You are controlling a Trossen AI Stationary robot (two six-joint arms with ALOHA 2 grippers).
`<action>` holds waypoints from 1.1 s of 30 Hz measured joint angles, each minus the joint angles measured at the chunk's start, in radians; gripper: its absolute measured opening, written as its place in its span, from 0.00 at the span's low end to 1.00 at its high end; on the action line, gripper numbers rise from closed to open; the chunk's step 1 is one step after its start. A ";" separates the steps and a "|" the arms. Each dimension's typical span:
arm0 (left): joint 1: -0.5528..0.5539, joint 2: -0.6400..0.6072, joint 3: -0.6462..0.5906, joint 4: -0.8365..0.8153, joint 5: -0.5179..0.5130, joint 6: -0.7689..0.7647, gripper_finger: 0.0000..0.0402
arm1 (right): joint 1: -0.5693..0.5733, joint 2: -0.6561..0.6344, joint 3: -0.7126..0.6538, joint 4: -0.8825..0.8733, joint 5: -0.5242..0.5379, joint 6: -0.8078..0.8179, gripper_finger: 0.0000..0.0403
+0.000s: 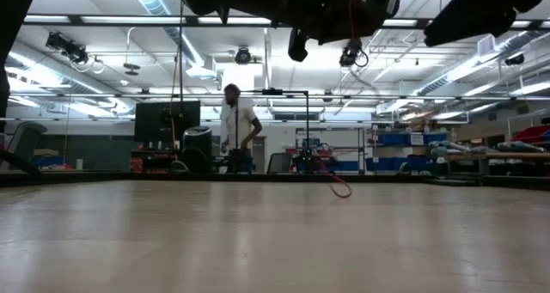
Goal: Coil cords
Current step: Coil the wire cable onto the spool
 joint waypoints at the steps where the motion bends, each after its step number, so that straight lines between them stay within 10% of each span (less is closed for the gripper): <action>1: 0.000 0.000 0.000 0.003 0.000 0.000 0.00 | -0.004 0.015 -0.009 0.017 0.049 -0.033 0.33; 14: 0.000 -0.002 0.000 0.041 0.000 -0.002 0.00 | -0.084 0.214 -0.139 0.505 0.182 -0.295 0.33; 29: -0.004 -0.002 0.000 0.064 -0.002 -0.006 0.00 | -0.165 0.234 -0.140 0.528 0.170 -0.384 0.31; 33: -0.006 -0.002 0.000 0.054 -0.002 -0.006 0.00 | -0.171 0.234 -0.140 0.531 0.165 -0.412 0.17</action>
